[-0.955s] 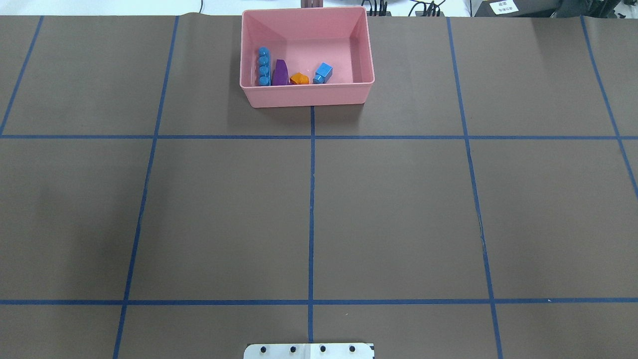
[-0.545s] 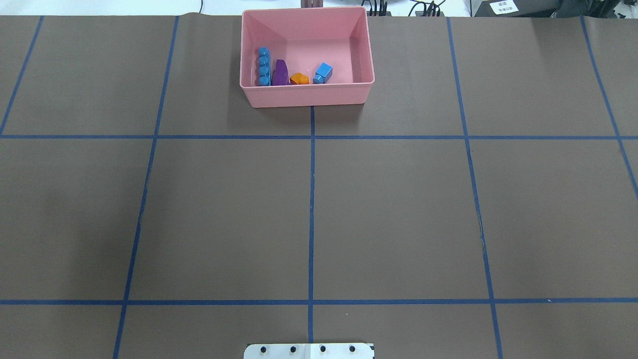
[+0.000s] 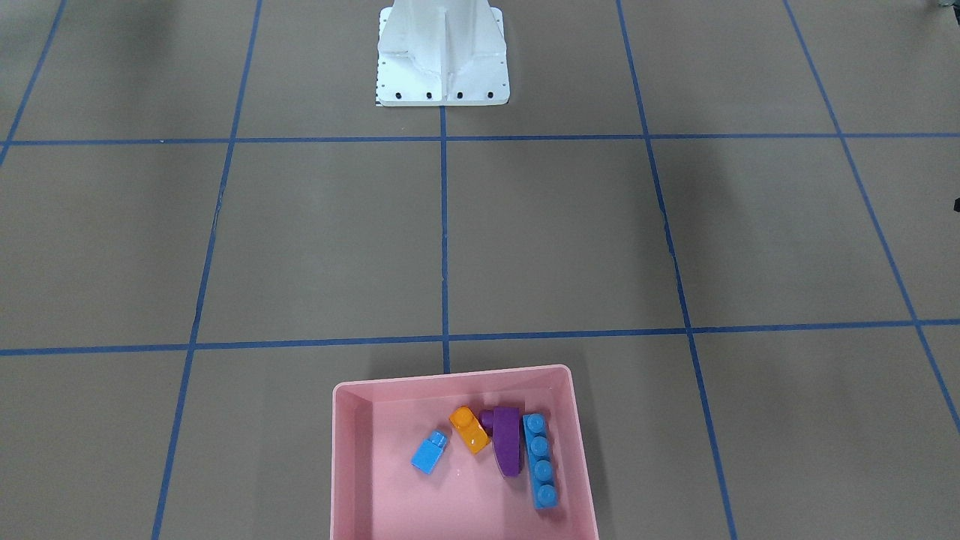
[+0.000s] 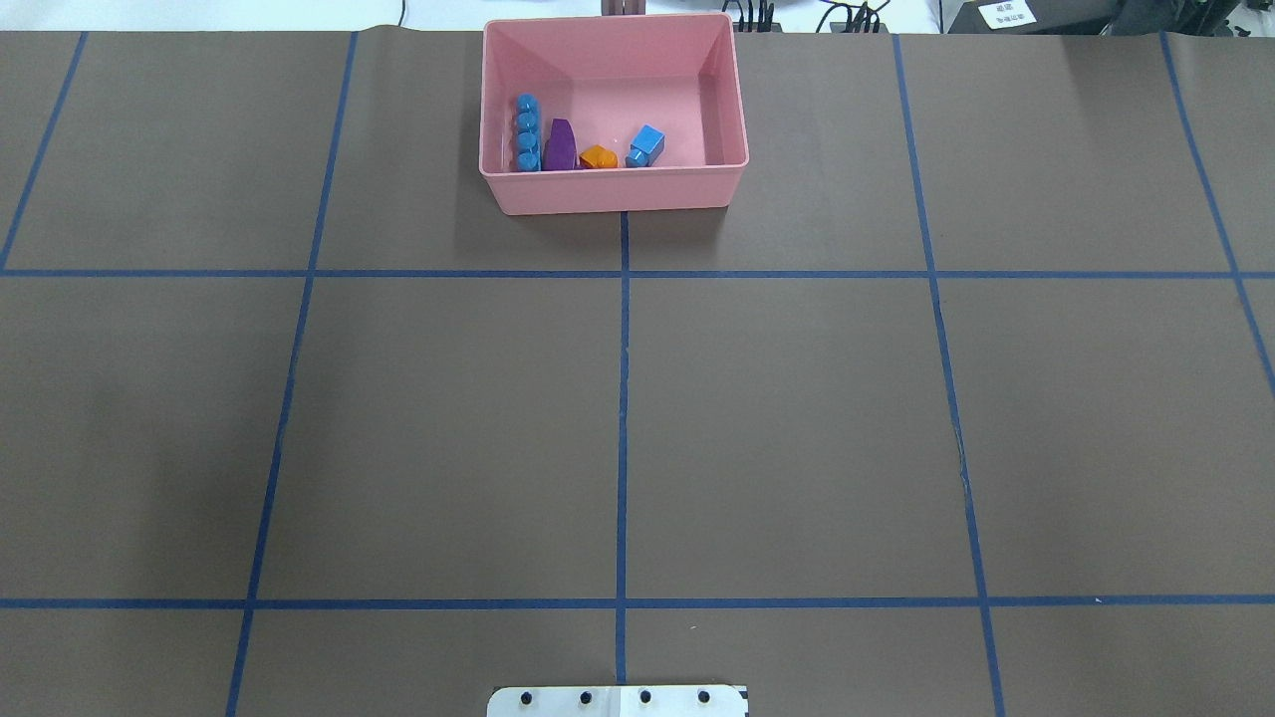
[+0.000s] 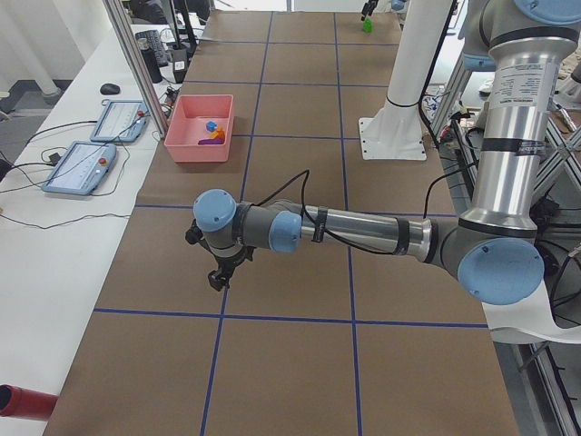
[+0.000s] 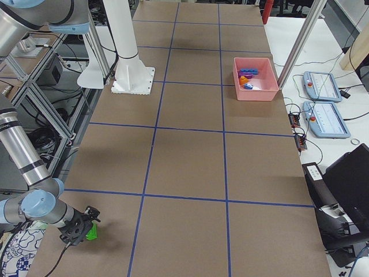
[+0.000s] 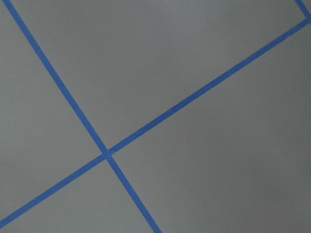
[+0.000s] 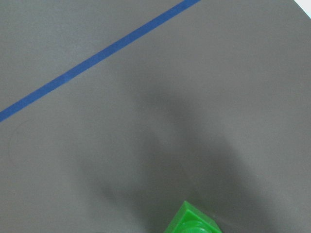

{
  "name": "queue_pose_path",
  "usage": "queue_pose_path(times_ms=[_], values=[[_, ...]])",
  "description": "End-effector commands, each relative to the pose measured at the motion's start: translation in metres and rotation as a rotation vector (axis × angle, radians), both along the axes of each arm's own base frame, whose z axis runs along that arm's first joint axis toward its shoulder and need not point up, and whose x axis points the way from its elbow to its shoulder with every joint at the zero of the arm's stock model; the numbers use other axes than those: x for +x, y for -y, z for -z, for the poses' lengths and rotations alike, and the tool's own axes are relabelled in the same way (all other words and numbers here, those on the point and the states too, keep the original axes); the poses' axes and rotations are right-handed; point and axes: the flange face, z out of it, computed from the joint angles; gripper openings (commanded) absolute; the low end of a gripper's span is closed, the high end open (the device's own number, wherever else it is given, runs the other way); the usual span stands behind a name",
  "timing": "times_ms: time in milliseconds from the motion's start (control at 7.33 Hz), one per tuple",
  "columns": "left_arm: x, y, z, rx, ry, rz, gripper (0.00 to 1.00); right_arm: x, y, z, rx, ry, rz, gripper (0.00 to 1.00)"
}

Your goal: Put all blocks into box

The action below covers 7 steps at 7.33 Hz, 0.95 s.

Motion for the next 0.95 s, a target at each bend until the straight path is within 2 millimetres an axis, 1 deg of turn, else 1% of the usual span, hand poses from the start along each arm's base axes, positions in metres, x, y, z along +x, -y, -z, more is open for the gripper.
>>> queue_pose_path(times_ms=[0, 136, 273, 545, 682, 818], values=[[-0.0002, -0.0004, 0.0001, 0.001, 0.0, 0.0, 1.0, -0.0008, 0.002, -0.0015, 0.001, 0.013, 0.005, 0.91], [-0.0002, -0.0004, 0.0001, 0.001, 0.0, 0.0, 1.0, -0.0013, 0.0044, -0.0017, 0.019, 0.016, 0.027, 0.66], [-0.0002, -0.0004, 0.0001, 0.001, 0.0, 0.0, 1.0, -0.0013, 0.0045, -0.0038, 0.027, 0.01, 0.055, 0.47], [-0.0002, -0.0004, 0.0001, 0.001, 0.0, 0.0, 1.0, -0.0009, 0.0097, -0.0039, 0.038, 0.008, 0.059, 0.44], [-0.0002, -0.0004, 0.0001, 0.001, 0.0, 0.0, 1.0, -0.0009, 0.0108, -0.0038, 0.04, 0.009, 0.059, 0.3], [-0.0002, -0.0004, 0.0001, 0.001, 0.0, 0.0, 1.0, -0.0008, 0.0118, -0.0038, 0.041, 0.009, 0.059, 0.0]])
